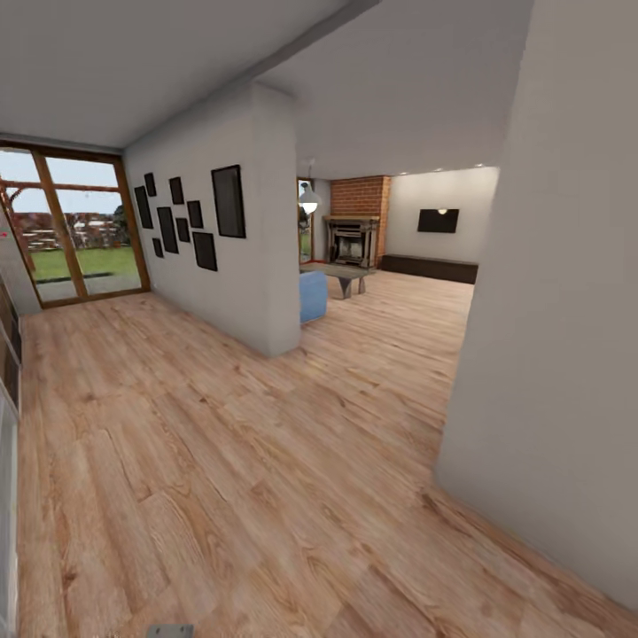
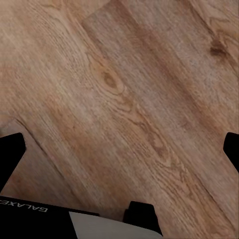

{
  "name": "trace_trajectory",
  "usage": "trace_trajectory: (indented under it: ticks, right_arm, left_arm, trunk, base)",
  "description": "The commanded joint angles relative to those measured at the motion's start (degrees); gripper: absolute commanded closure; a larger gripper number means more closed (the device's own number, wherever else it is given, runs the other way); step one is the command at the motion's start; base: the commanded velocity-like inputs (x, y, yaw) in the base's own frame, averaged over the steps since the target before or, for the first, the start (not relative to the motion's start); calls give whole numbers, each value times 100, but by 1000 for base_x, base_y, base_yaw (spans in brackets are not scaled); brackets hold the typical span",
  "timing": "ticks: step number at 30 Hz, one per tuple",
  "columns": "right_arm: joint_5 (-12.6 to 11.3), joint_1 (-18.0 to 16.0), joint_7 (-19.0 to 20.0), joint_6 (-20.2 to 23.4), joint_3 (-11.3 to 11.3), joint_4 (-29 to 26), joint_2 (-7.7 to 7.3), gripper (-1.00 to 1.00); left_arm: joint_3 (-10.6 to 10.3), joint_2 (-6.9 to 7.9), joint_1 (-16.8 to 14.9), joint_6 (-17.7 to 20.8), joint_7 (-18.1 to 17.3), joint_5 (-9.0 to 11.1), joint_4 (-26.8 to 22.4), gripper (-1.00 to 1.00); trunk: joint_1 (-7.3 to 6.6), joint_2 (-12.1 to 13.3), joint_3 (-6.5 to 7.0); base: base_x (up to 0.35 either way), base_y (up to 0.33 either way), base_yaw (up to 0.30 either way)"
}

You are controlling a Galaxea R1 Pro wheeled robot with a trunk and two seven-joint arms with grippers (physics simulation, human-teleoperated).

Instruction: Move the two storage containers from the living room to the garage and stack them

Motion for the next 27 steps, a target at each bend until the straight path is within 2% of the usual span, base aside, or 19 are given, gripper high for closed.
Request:
trace_trajectory:
  ticks: [1,17,21,27]
  right_arm:
    - [40,-2,5,-6,-1,-1,-1,-100]
    - [40,-2,5,-6,-1,-1,-4,-100]
    - [40,-2,5,-6,-1,-1,-8,-100]
    - [44,-2,5,-6,-3,-1,-15,-100]
  left_arm:
    - [-48,-5,-10,-38,1,47,23,-100]
    - [-48,-7,-10,-40,9,47,21,-100]
    - [-46,-7,-10,-35,9,47,21,-100]
    - [-44,1,-10,-33,8,53,21,-100]
  trunk:
    - [0,-4,-6]
    - [0,-4,-6]
    - [0,-4,-6]
    - [0,-4,-6]
  base:
    - [2,0,289]
    - [0,0,284]
    - [70,39,117]
    - [227,175,18]
